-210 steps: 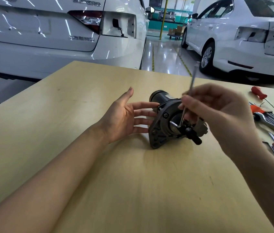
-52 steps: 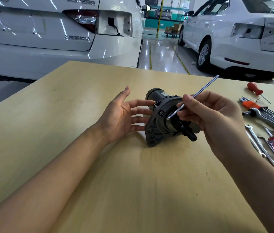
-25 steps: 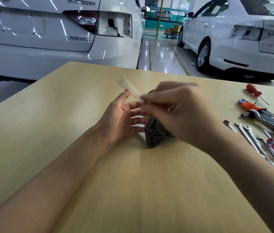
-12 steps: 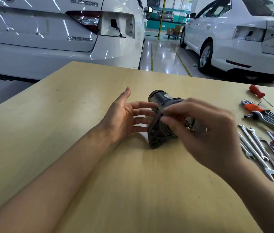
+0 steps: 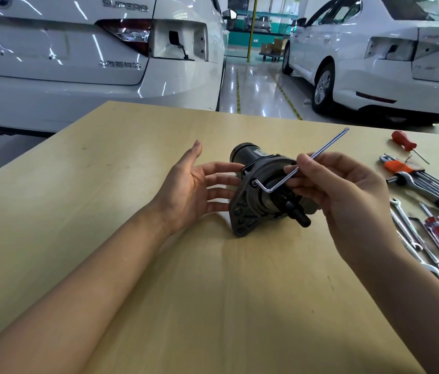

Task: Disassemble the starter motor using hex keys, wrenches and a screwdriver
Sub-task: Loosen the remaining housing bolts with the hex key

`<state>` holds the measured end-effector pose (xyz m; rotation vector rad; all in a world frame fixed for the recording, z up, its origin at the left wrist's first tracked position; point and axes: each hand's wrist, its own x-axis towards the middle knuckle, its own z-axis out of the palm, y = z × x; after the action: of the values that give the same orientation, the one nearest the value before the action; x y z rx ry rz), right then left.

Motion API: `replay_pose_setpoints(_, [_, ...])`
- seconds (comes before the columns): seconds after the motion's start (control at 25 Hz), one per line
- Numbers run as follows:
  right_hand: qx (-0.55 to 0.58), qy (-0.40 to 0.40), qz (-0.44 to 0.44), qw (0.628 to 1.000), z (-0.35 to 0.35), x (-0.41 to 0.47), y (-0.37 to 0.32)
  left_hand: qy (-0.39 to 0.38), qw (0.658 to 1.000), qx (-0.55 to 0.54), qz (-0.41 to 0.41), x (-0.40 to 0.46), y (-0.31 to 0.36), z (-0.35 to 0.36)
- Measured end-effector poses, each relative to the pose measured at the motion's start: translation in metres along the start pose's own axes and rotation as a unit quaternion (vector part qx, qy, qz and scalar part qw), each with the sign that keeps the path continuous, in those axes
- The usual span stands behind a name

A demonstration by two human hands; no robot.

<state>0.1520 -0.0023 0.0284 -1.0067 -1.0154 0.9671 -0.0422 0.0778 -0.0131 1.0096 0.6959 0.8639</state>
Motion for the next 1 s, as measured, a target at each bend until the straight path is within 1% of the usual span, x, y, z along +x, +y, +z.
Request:
replay_pose_setpoints(0.36, [-0.003,0.001,0.007,1.0,0.0003,-0.0022,-0.0005,0.005,1.0,0.001,0.004,-0.0002,-0.0006,0.0])
replay_pose_setpoints(0.76, [0.011,0.009,-0.012,1.0,0.0038,-0.003,-0.0014,0.01,1.0,0.002,0.004,-0.0003,-0.0002,0.0004])
replay_pose_setpoints(1.0, [0.013,0.001,-0.002,1.0,0.0034,-0.0004,-0.0004,0.011,1.0,0.007,0.002,0.0007,-0.0005,0.0001])
